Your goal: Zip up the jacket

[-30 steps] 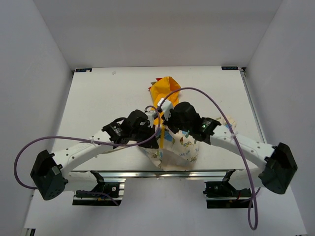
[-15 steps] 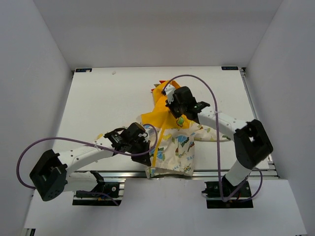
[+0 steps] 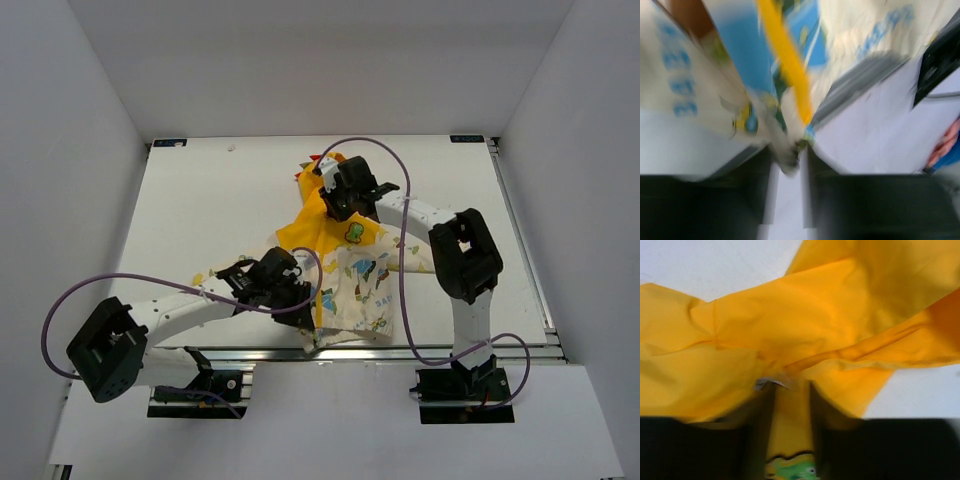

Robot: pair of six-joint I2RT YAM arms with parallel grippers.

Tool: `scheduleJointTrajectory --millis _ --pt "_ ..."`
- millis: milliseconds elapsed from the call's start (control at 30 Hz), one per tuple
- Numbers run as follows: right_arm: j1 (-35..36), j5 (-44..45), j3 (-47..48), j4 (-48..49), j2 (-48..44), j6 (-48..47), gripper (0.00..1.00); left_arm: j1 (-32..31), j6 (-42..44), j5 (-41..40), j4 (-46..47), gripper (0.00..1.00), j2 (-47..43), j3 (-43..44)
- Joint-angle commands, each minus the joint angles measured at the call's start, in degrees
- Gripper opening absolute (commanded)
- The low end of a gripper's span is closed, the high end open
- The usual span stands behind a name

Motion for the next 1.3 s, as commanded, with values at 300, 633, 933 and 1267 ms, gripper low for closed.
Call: scheduleJointTrajectory --millis 300,633,933,1267 --pt "-3.50 2.73 -15.64 -6.26 -27.24 13.85 0.90 -1.47 -2.78 -15.45 -20.87 0.98 -8.17 12.21" --pt "0.63 -1.76 -42.54 -10.15 -48.96 27.84 0.89 5.91 -13.07 -30.77 -22.84 0.98 2.88 15.37" --pt "0.72 5.77 -47.22 -9.09 -46.42 31.19 0.47 8.72 -10.35 -31.13 -13.94 0.85 19.58 24.50" --pt "-5.60 17.66 -46.95 -11.29 -42.73 30.84 0.00 13.81 -12.11 -34.20 -18.51 0.11 30.40 26.45"
